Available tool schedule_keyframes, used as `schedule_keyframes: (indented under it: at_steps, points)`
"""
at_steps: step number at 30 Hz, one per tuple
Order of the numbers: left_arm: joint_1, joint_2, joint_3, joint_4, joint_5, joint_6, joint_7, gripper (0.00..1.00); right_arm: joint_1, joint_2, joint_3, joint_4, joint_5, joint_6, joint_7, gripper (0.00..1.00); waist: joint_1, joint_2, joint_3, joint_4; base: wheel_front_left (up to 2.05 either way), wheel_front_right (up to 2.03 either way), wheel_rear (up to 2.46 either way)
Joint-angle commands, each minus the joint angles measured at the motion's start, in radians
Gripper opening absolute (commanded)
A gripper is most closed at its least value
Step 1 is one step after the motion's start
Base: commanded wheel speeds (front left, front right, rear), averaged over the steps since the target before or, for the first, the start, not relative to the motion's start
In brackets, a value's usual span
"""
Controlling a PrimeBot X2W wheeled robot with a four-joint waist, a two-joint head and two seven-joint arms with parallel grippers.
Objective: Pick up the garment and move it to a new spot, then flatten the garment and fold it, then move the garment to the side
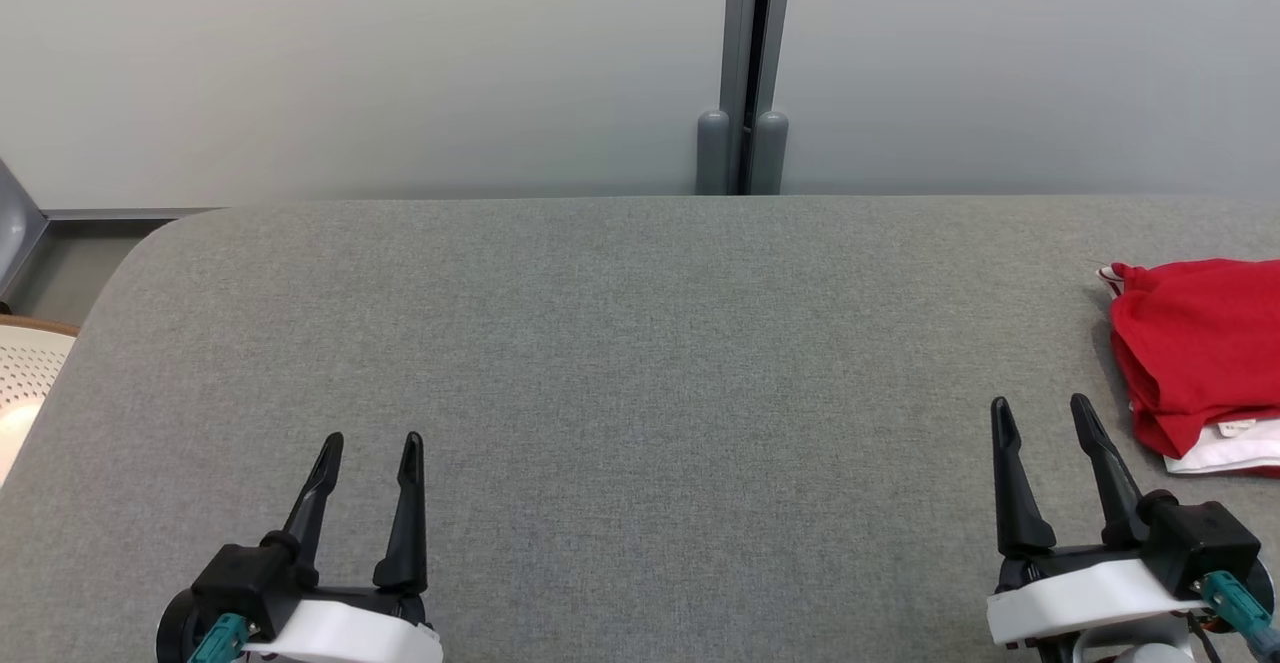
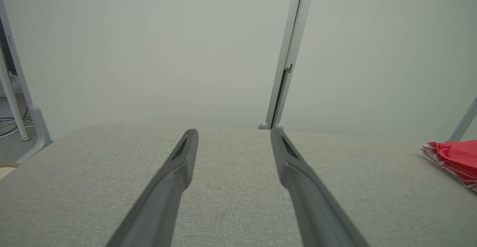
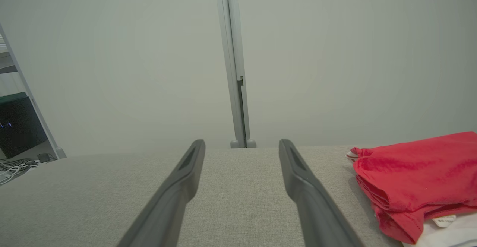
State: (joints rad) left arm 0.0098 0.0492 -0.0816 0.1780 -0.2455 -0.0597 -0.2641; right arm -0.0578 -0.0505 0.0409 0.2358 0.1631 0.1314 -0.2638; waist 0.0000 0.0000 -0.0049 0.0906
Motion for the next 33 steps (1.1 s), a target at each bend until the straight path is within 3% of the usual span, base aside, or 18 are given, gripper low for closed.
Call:
schedule_keyframes:
  at_steps: [1, 10, 33]
  points:
    - [-0.013, 0.004, 0.004, -0.002, 0.003, 0.005, 0.001, 1.0, 0.007, -0.001, -0.002, -0.005, -0.006, -0.002, 0.0, 1.0, 0.0, 0.0, 0.0, 0.0, 0.0, 0.0, 0.0]
    - [-0.003, 0.004, 0.017, -0.02, -0.029, -0.027, 0.001, 1.0, 0.002, -0.001, -0.002, -0.005, -0.001, -0.002, 0.0, 1.0, 0.0, 0.0, 0.005, -0.004, 0.0, 0.0, 0.0]
    - [-0.005, 0.004, 0.044, 0.018, -0.065, -0.054, 0.001, 1.0, -0.008, -0.001, 0.013, 0.0, 0.021, -0.002, 0.0, 1.0, 0.0, 0.0, 0.003, -0.01, 0.0, 0.0, 0.0]
